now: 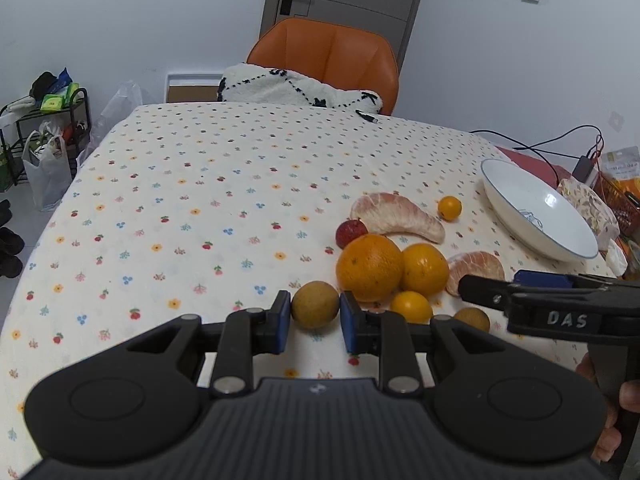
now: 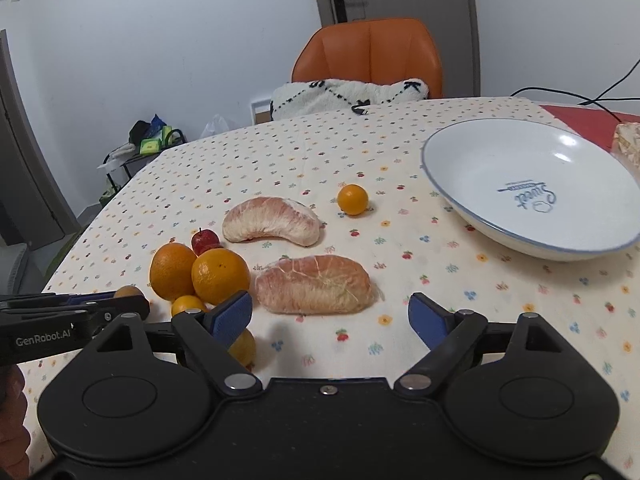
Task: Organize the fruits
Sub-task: 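Grasp the brown kiwi with the left gripper while the right gripper approaches the pomelo segment, then close the right gripper on the peeled pomelo segment and lift it, then carry the kiwi and pomelo segment over the white bowl and open both grippers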
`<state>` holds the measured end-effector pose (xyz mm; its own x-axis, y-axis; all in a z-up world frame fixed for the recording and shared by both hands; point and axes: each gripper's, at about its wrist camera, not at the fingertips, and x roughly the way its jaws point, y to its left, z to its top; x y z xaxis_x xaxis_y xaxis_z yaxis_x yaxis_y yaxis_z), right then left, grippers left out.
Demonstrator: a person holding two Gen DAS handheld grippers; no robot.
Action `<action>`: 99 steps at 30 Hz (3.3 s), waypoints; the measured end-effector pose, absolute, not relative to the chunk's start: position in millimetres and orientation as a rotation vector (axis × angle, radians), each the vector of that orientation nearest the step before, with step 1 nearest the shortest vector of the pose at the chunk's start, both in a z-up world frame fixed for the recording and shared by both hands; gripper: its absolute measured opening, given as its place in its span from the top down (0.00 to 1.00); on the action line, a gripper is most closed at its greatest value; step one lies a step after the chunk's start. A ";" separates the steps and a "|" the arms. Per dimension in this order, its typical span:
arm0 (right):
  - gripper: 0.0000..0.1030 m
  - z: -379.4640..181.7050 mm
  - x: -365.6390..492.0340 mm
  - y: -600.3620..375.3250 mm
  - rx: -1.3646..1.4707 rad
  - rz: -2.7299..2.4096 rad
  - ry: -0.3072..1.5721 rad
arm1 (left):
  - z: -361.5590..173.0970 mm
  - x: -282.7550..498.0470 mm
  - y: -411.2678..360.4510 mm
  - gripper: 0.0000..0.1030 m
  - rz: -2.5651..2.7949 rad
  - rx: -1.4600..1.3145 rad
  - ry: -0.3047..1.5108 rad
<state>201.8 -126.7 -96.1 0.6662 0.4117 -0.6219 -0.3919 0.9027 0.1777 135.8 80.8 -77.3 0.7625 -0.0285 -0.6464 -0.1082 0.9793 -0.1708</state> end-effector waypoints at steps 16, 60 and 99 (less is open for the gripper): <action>0.24 -101.1 214.2 -98.3 -0.154 0.446 0.700 | -68.1 138.8 82.4 0.76 0.046 -0.200 0.675; 0.38 -59.9 207.6 -231.1 0.053 0.318 0.489 | -28.9 198.1 -39.0 0.76 -0.146 -0.051 0.613; 0.11 -69.0 209.0 -308.0 0.153 0.219 0.465 | -22.9 242.4 -127.6 0.58 -0.226 0.035 0.612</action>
<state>209.0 -308.0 -69.0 0.8711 0.2432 -0.4267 -0.1738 0.9652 0.1952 242.4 -127.6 -22.9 0.7948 -0.1999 -0.5730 0.2204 0.9748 -0.0344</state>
